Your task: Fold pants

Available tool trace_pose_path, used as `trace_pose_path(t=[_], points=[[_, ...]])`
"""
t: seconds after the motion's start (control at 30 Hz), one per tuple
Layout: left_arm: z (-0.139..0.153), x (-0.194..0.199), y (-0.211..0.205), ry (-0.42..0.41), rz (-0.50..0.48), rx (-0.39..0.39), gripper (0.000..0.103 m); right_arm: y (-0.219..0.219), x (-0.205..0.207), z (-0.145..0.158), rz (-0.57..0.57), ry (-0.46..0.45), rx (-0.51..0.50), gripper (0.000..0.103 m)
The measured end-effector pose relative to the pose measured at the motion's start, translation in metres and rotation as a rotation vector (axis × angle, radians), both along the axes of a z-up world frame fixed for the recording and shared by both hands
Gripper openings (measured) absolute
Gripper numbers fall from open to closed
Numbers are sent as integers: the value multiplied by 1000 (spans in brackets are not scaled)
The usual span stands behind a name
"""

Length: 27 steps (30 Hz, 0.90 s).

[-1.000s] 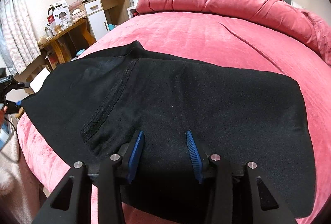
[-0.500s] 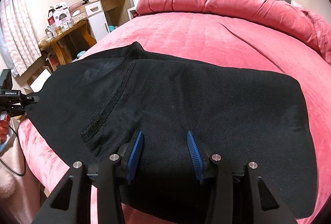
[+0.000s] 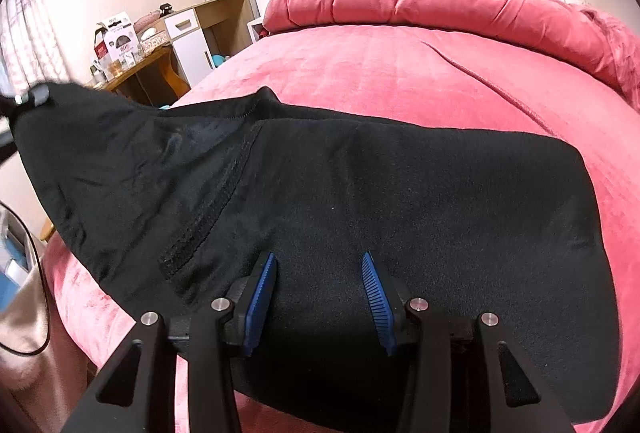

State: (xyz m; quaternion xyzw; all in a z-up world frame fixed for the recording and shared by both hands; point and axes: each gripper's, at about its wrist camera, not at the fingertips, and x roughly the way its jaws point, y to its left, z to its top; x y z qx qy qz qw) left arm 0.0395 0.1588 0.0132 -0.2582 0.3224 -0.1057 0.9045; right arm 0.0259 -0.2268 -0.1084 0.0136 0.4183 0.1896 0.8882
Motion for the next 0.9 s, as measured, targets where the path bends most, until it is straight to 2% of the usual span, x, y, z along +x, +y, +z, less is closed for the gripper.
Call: trace_pose_path(t=[0.17, 0.3, 0.5, 0.6, 0.63, 0.73, 0.83, 0.9], points=[[31, 7, -50, -80, -137, 48, 21, -10, -5, 9, -33, -34, 46, 46], [53, 9, -98, -135, -263, 89, 20, -34, -5, 17, -130, -36, 104, 46], [61, 15, -180, -170, -493, 88, 17, -76, -7, 25, -274, -7, 206, 46], [56, 19, -227, -176, -610, 104, 15, -94, -8, 31, -312, -7, 249, 46], [52, 20, -241, -180, -656, 94, 10, -100, -9, 32, -325, -4, 263, 47], [35, 23, -278, -157, -753, 84, 9, -111, -12, 34, -353, 2, 281, 47], [3, 34, -312, -56, -816, 137, 9, -121, -9, 32, -368, 18, 305, 47], [-16, 36, -318, 20, -833, 106, 9, -128, -8, 28, -379, 48, 330, 47]])
